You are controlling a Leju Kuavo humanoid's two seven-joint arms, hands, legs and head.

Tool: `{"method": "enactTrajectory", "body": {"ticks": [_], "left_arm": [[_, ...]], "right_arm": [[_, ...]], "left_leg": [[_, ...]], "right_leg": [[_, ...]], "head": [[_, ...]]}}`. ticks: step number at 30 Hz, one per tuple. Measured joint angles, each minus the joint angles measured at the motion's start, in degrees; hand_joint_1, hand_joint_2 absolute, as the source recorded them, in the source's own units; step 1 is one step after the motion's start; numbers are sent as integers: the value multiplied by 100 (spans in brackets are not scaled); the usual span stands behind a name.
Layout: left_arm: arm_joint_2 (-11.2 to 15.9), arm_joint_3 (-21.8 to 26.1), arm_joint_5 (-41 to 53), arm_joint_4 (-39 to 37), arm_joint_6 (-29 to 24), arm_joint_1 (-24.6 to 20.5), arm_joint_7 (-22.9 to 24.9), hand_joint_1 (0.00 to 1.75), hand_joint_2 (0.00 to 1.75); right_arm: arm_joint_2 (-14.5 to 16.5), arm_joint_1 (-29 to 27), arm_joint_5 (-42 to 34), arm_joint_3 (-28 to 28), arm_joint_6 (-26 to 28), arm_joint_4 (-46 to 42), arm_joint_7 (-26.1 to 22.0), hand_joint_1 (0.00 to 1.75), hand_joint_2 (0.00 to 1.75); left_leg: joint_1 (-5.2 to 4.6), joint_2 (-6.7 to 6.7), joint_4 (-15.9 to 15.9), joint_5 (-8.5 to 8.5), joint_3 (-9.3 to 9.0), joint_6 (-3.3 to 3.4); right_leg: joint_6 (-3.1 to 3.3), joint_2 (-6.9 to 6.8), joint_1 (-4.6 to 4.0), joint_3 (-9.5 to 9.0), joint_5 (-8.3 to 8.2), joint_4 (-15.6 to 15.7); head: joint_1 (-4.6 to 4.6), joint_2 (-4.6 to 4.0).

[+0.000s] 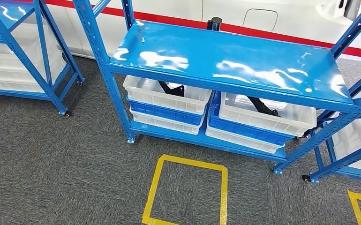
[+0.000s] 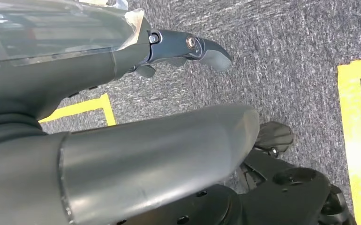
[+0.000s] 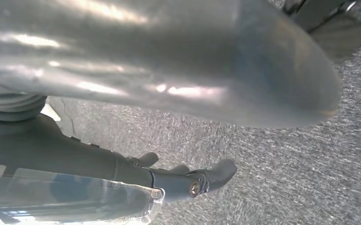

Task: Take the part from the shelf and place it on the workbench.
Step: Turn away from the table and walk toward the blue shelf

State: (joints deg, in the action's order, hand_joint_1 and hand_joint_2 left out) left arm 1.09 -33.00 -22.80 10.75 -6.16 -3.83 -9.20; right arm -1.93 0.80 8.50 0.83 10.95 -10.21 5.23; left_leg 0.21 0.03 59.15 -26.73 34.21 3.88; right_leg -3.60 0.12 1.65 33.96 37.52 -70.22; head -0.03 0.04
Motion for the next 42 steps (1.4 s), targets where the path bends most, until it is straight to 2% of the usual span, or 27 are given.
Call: {"method": "enactTrajectory", "body": {"ticks": [1, 2, 3, 4, 5, 6, 7, 8, 9, 11, 12, 13, 15, 16, 17, 18, 20, 21, 22, 25, 26, 29, 33, 37, 38, 42], "left_arm": [[-2, 0, 0, 0, 0, 1, 0, 0, 0], [-4, 0, 0, 0, 0, 1, 0, 0, 0], [-7, 0, -1, 0, 0, 2, -1, 0, 0], [-11, 1, -2, 0, 0, 2, -2, 0, 0], [-14, 2, -2, 0, 0, 2, -3, 0, 0], [-16, 4, -2, 0, 0, 3, -7, 0, 0], [-16, 10, -2, 0, 0, 4, -10, 0, 0], [-16, 17, -3, 0, 0, 4, -15, 0, 0], [-16, 24, -3, 1, 0, 3, -21, 0, 0], [-13, 33, -5, 2, -2, -3, -27, 0, 0], [-12, 35, -6, 2, -4, -5, -29, 0, 0], [-11, 37, -6, 2, -5, -5, -31, 0, 0], [-14, 37, -6, 2, -7, -3, -34, 0, 0], [-14, 37, -6, 2, -7, 1, -35, 0, 0], [-12, 37, -6, 1, -9, 4, -35, 0, 0], [-10, 38, -7, 1, -13, 5, -35, 0, 0], [-4, 39, -7, 0, -21, 2, -35, 0, 0], [-2, 42, -7, 1, -24, -3, -35, 0, 0], [-3, 44, -6, 1, -26, -7, -36, 0, 0], [-17, 50, -3, 2, -47, -10, -36, 0, 0], [-19, 51, -3, 2, -57, -8, -34, 0, 0], [-12, 56, -2, 1, -99, -9, -28, 0, 0], [-16, 61, -1, 2, -147, -10, 30, 0, 0], [-20, 71, -17, 2, -198, -9, 81, 0, 175], [-20, 80, -34, 2, -198, -9, 80, 0, 175], [-20, 148, -107, 1, -131, -8, 86, 0, 175]], "right_arm": [[-2, -4, 0, 0, 0, 0, -1, 0, 0], [-3, -10, 0, 0, 0, 0, -1, 0, 0], [-3, -15, 1, 0, 0, 0, -1, 0, 0], [-6, -17, 3, -1, 0, 0, -1, 0, 0], [-8, -15, 5, -1, 0, 0, -2, 0, 0], [-10, -6, 11, -2, -1, 0, -4, 0, 0], [-12, 2, 17, -2, -1, 0, -8, 0, 0], [-12, 9, 25, -2, -2, 0, -14, 0, 0], [-12, 11, 33, -2, -3, 0, -21, 0, 0], [-7, 8, 50, -2, -4, 0, -32, 0, 0], [-6, 6, 55, -3, -4, 0, -37, 0, 0], [-6, 6, 59, -3, -4, 0, -40, 0, 0], [-9, 2, 61, -4, -4, 0, -45, 0, 0], [-10, 0, 64, -4, -4, 0, -46, 0, 0], [-9, -4, 67, -4, -4, 0, -47, 0, 0], [-8, -8, 72, -4, -4, 0, -49, 0, 0], [-2, -13, 83, -4, -4, 0, -55, 0, 0], [0, -9, 88, -4, -4, 0, -59, 0, 0], [0, -6, 92, -4, -4, 0, -61, 0, 0], [-8, -3, 101, -5, -1, 0, -64, 0, 0], [-7, -4, 104, -5, 1, 0, -64, 0, 0], [1, 2, 114, -5, 8, 0, -64, 0, 0], [1, 2, 148, -7, 20, 0, -63, 0, 0], [7, 2, 156, -12, 27, 0, -49, 0, 0], [10, 1, 154, -16, 32, 0, -47, 0, 0], [30, 0, 134, -45, 25, 0, -66, 0, 175]], "left_leg": [[-9, 12, 1, -6, -5, 1], [-16, 28, 1, -13, -16, -5], [-18, 43, 2, -23, -33, -17], [-17, 66, 3, -35, -58, -36], [-26, 96, 6, -53, -89, -64], [-36, 128, 9, -77, -117, -101], [-46, 165, 7, -97, -145, -141], [-53, 206, -2, -113, -173, -182], [-49, 248, -17, -122, -196, -222], [-19, 268, 18, -178, -207, -296], [-4, 220, 146, -281, -161, -334], [16, 147, 410, -450, -48, -369], [38, 31, 1159, -828, 298, -427], [45, 13, 1458, -918, 453, -445], [49, 8, 1550, -878, 518, -455], [54, 6, 1398, -716, 471, -458], [74, -11, 657, -281, 157, -454], [77, -34, 306, -149, 1, -440], [79, -55, 83, -91, -95, -421], [51, -81, -53, -84, -141, -371], [35, -83, -52, -84, -141, -358], [1, -85, -48, -91, -140, -306], [-9, -84, -46, -102, -141, -276], [-13, -83, -43, -108, -142, -264], [-13, -83, -43, -108, -142, -264], [-8, -84, -44, -108, -145, -264]], "right_leg": [[-4, 0, -8, 176, 59, -273], [-30, -2, -12, 251, 15, -325], [-71, -13, -14, 204, -125, -134], [-111, -52, -15, 52, -326, 254], [-118, -152, -20, -113, -531, 658], [-98, -239, -31, -244, -689, 975], [-53, -297, -46, -313, -786, 1158], [4, -317, -63, -321, -827, 1207], [51, -263, -74, -317, -842, 1220], [140, -159, -28, -353, -877, 1248], [181, -115, -3, -373, -896, 1263], [213, -70, 21, -390, -910, 1272], [239, 17, 11, -381, -914, 1270], [242, 59, 8, -381, -911, 1268], [246, 96, 6, -388, -907, 1267], [249, 130, 8, -403, -899, 1266], [230, 186, 11, -433, -873, 1264], [204, 206, -6, -430, -853, 1259], [177, 217, -29, -420, -833, 1253], [189, 219, -93, -408, -802, 1263], [197, 216, -96, -415, -805, 1276], [167, 214, -79, -433, -822, 1314], [150, 214, -72, -445, -831, 1341], [98, 214, -67, -446, -830, 1346], [80, 214, -67, -446, -829, 1346], [72, 214, -73, -446, -829, 1346]], "head": [[2, 0], [3, 0], [5, 0], [8, 0], [10, 0], [13, 0], [12, 0], [10, 0], [9, 0], [2, 0], [-9, 0], [-25, 0], [-51, 0], [-56, 0], [-59, 0], [-65, 0], [-78, 0], [-87, 0], [-90, 0], [-78, 0], [-75, 0], [-71, 0], [-64, 0], [-65, 0], [-66, 0], [-67, 0]]}}
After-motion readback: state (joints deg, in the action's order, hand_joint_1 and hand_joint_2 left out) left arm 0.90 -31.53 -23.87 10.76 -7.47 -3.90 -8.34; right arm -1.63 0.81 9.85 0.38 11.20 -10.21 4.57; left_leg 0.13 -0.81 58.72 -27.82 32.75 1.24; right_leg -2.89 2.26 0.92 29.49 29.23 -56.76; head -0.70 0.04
